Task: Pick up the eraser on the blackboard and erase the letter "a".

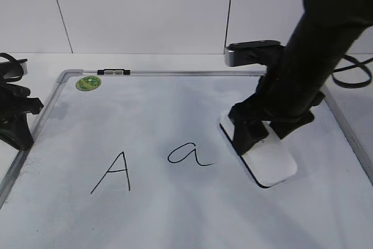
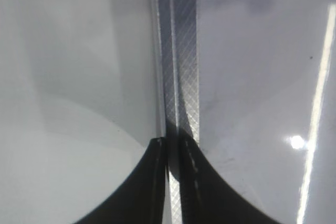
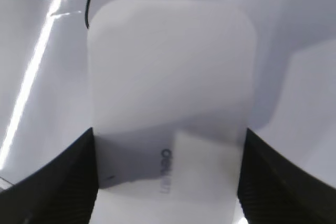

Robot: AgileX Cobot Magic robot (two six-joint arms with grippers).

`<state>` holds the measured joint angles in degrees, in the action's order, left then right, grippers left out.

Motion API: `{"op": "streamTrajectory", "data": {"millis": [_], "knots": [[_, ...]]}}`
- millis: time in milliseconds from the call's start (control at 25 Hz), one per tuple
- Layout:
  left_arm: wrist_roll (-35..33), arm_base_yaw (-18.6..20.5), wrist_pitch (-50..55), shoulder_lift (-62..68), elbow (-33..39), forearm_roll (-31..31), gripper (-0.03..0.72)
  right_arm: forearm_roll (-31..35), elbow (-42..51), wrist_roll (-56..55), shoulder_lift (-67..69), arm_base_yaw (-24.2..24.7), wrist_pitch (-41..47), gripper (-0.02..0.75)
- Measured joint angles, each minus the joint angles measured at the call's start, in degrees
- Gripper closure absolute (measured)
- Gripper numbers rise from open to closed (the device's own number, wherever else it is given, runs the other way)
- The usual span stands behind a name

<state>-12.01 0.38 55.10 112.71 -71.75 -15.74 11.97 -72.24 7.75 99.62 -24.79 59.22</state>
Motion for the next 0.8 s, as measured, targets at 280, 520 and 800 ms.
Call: {"op": "streamTrajectory", "data": {"millis": [280, 520, 800], "knots": [[0.0, 0.0, 0.0, 0.0, 0.0, -0.1, 0.650, -1.4, -10.4, -0.1, 11.2, -5.3, 0.1, 0.167], [0.0, 0.0, 0.0, 0.0, 0.0, -0.1, 0.650, -2.2, -17.2, -0.1, 17.8, -5.8, 1.3, 0.167], [0.0, 0.0, 0.0, 0.0, 0.0, -0.1, 0.650, -2.5, -20.5, -0.3, 21.2, -5.9, 3.1, 0.167]]}}
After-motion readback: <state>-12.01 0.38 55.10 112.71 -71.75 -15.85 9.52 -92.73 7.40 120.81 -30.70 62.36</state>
